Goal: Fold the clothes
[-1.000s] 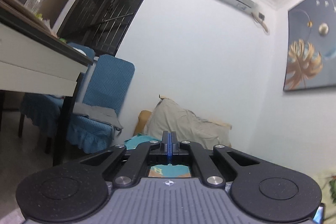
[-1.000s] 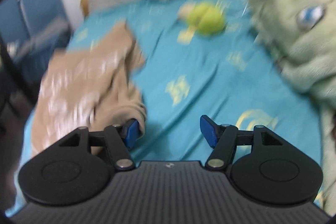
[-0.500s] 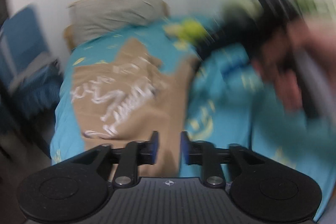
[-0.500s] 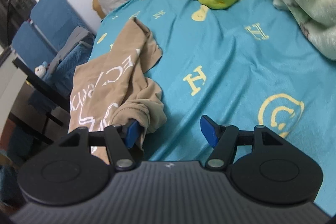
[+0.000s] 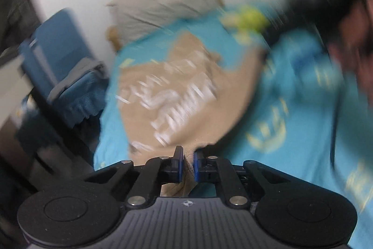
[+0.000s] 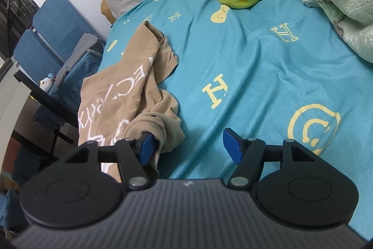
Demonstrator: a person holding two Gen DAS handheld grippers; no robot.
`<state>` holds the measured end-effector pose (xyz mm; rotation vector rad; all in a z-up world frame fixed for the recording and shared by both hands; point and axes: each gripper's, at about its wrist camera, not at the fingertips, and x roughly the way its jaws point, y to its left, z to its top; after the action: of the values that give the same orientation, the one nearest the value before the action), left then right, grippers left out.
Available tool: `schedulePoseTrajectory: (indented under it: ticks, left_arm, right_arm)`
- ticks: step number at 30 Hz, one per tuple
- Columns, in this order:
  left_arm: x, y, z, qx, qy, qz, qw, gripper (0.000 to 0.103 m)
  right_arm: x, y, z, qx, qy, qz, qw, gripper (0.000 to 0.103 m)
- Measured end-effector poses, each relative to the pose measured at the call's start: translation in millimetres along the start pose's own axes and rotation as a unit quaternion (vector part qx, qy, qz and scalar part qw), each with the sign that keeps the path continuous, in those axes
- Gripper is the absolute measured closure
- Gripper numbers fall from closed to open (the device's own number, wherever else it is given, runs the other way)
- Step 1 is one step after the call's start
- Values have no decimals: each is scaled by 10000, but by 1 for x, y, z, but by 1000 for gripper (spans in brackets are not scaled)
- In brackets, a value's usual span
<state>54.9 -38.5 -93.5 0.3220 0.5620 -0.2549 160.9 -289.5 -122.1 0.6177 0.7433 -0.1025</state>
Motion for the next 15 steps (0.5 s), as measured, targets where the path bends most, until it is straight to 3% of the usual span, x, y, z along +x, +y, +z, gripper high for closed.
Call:
schedulePoseTrajectory:
  ticks: [3, 5, 8, 11, 12, 14, 15]
  left_arm:
    - [-19, 39, 15, -1262, -557, -240, 9901, 94]
    - [-30, 56, 19, -1731, -882, -246, 9806, 95]
    - [-36, 66, 26, -1990, -1263, -177, 9717, 95]
    - [-35, 75, 35, -2248, -1478, -156, 9630, 95]
    - [-37, 76, 35, -2285, -1485, -129, 9621, 95]
    - [-42, 76, 33, -2316, -1439, -64, 9621, 95]
    - [-42, 74, 32, -2317, -1387, -31, 9628, 95]
  right_arm:
    - [6, 4, -3, -139, 86, 63, 9998, 36]
    - [13, 15, -10, -592, 183, -23, 9981, 22]
    - [25, 32, -21, -1263, 318, -165, 9913, 22]
    - [30, 42, -34, -1807, 235, -629, 9812, 22]
    - [31, 44, -37, -1930, 173, -772, 9780, 22]
    - [10, 35, -29, -1306, -500, -859, 9864, 23]
    - [-2, 36, -27, -1313, -838, -791, 9846, 23]
